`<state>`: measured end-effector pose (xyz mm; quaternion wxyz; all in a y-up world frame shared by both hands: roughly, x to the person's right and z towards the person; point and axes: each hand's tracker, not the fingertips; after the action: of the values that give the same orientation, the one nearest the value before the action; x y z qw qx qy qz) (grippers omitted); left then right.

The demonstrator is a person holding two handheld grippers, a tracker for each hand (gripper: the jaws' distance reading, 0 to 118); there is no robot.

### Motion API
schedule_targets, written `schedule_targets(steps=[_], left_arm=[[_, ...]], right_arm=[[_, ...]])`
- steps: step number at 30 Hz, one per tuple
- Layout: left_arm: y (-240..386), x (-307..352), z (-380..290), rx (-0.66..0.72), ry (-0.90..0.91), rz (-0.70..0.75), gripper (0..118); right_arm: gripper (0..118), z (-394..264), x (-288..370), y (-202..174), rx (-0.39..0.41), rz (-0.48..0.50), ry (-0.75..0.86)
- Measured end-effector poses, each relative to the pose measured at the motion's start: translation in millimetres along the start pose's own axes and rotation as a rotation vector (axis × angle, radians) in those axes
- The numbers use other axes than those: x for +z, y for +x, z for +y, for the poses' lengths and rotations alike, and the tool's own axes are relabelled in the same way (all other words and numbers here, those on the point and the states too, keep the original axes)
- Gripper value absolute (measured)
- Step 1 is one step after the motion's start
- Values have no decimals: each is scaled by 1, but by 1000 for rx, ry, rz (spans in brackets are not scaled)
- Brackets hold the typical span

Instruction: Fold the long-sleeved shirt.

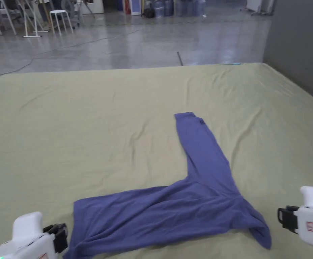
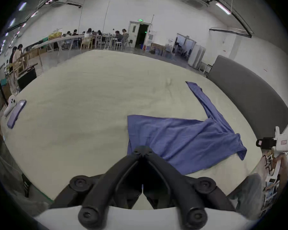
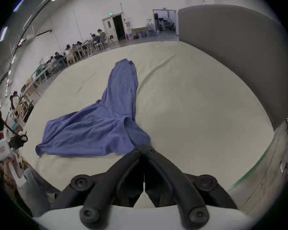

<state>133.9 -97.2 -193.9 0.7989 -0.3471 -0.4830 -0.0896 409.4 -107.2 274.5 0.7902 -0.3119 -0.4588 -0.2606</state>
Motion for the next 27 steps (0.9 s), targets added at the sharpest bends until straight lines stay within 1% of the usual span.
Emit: schedule_targets(steps=[3, 6, 7, 8, 9, 10, 11, 12, 15, 16, 17, 18, 19, 21, 22, 24, 27], left_arm=[[-5, -26, 9, -10, -12, -5, 0], [-12, -67, 28, -17, -32, -5, 0], [-14, -85, 37, -24, -49, 17, 17], [-15, -101, 45, -33, -69, 51, 73], [-17, -123, 54, -27, -116, 71, 103], [-22, -136, 55, -17, -114, 57, 103], [-23, -149, 59, -14, -136, 67, 101], [-24, -165, 64, -14, -172, 78, 101], [-30, -201, 61, -35, -274, 86, 100], [-29, -211, 58, -47, -307, 93, 94], [-26, -217, 54, -64, -322, 108, 73], [-23, -213, 48, -97, -327, 124, 41], [-19, -216, 42, -125, -342, 126, 27], [-11, -209, 39, -174, -270, 129, 3], [-4, -193, 40, -160, -281, 119, 3], [-3, -179, 44, -131, -230, 75, 3], [-3, -158, 59, -164, -164, 71, 3]], right_arm=[[3, -2, -5, -3, -29, 35, -21], [3, -4, 2, -20, -14, 31, -41], [3, -5, 2, -24, -4, 32, -48], [3, -5, -15, -12, -30, 61, -95], [3, -2, -21, -9, -25, 61, -101], [3, -1, -23, -7, -25, 64, -108], [3, 1, -25, -6, -24, 66, -113], [3, -4, -26, -10, -14, 56, -106], [3, -1, -31, -7, -15, 54, -122], [3, -3, -32, -9, -11, 49, -123], [3, -3, -34, -9, -11, 46, -126], [3, -1, -36, -8, -9, 41, -130], [3, 1, -37, -7, -6, 38, -135], [3, 0, -38, -7, -2, 34, -136], [3, 2, -39, -6, -3, 32, -135], [3, 3, -36, -7, 0, 22, -130], [3, 7, -29, -5, 1, 25, -111]])
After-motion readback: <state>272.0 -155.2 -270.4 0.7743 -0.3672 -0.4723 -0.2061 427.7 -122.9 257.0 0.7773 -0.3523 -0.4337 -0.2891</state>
